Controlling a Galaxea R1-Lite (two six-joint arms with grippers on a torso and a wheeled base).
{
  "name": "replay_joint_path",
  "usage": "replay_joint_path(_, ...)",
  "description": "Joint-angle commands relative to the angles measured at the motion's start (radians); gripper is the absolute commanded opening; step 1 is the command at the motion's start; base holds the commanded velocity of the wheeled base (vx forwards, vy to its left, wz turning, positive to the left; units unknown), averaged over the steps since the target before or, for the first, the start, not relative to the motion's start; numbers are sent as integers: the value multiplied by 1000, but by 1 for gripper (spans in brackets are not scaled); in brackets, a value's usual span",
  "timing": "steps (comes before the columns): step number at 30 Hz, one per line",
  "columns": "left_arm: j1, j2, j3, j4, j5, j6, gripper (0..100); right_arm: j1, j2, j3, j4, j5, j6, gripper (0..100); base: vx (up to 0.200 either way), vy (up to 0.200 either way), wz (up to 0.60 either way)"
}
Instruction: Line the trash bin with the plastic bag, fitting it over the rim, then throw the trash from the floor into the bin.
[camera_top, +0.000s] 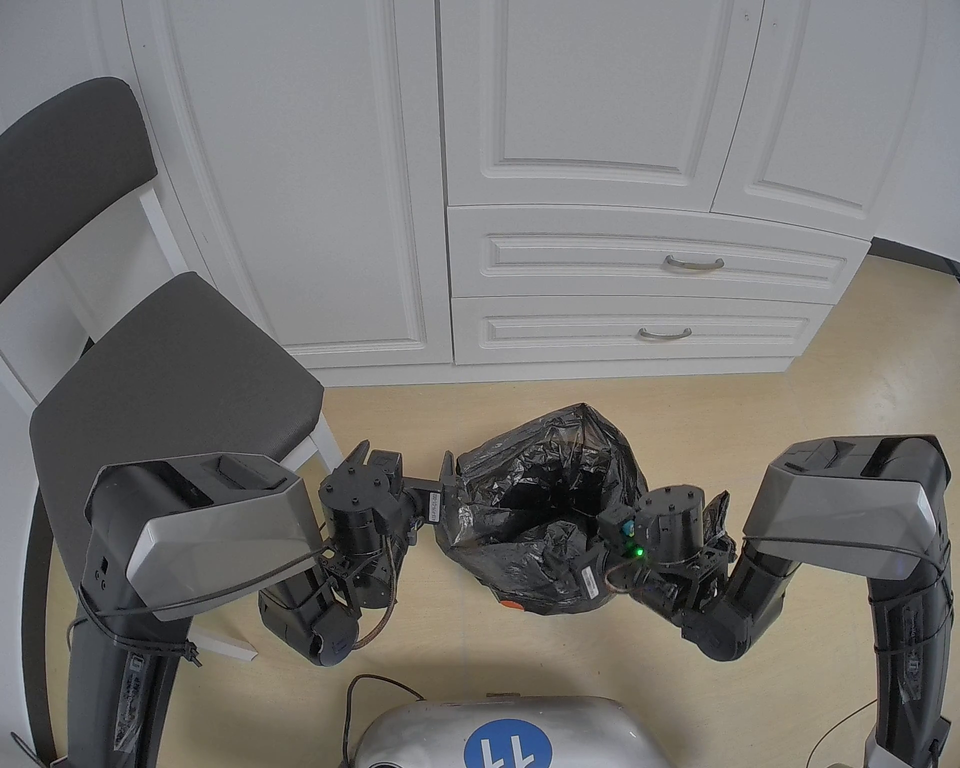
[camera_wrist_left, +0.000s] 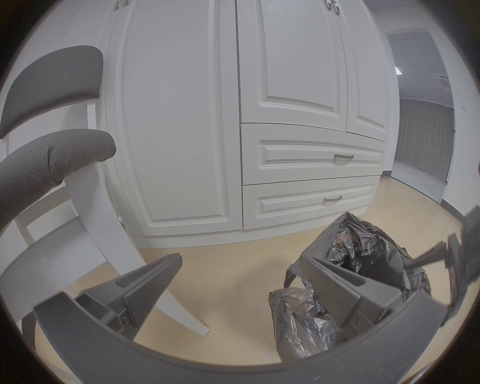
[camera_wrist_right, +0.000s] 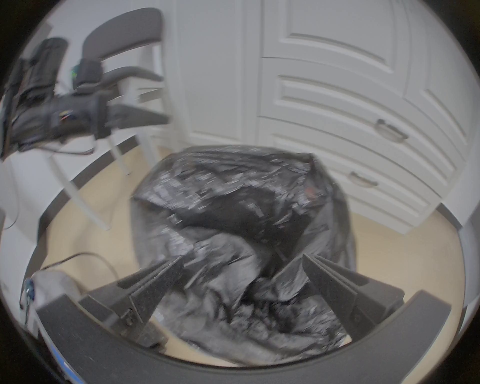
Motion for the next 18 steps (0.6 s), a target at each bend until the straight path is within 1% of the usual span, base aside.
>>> replay_joint_path(1, -10, 1, 15, -1, 0, 1, 100, 35, -7, 106, -17, 76, -29, 100, 0, 0, 0)
replay_joint_path(2, -13, 1, 18, -1, 0, 0, 100, 41, -11, 141, -25, 110, -44, 100, 0, 0, 0)
replay_joint_path(3, -13, 1, 18, -1, 2, 0, 100, 43, -12, 147, -26, 116, -48, 100, 0, 0, 0)
replay_joint_path(4, -14, 1, 18, -1, 2, -2, 100, 44, -18, 179, -31, 156, -64, 100, 0, 0, 0)
replay_joint_path(5, -14, 1, 20, -1, 0, -2, 100, 46, -26, 196, -31, 182, -70, 100, 0, 0, 0)
replay_joint_path(7, -14, -1, 23, -1, 0, -2, 100, 46, -35, 210, -33, 216, -71, 100, 0, 0, 0)
replay_joint_path(12, -14, -4, 24, -1, 0, -2, 100, 49, -50, 202, -37, 223, -65, 100, 0, 0, 0)
replay_joint_path(15, -14, -4, 23, -1, 0, -2, 100, 44, -43, 152, -65, 214, -50, 100, 0, 0, 0)
replay_joint_path(16, -14, -2, 23, -1, 0, -2, 100, 41, -37, 133, -74, 207, -39, 100, 0, 0, 0)
replay_joint_path(18, -14, -2, 21, -1, 0, -3, 100, 37, -17, 89, -79, 159, -10, 100, 0, 0, 0)
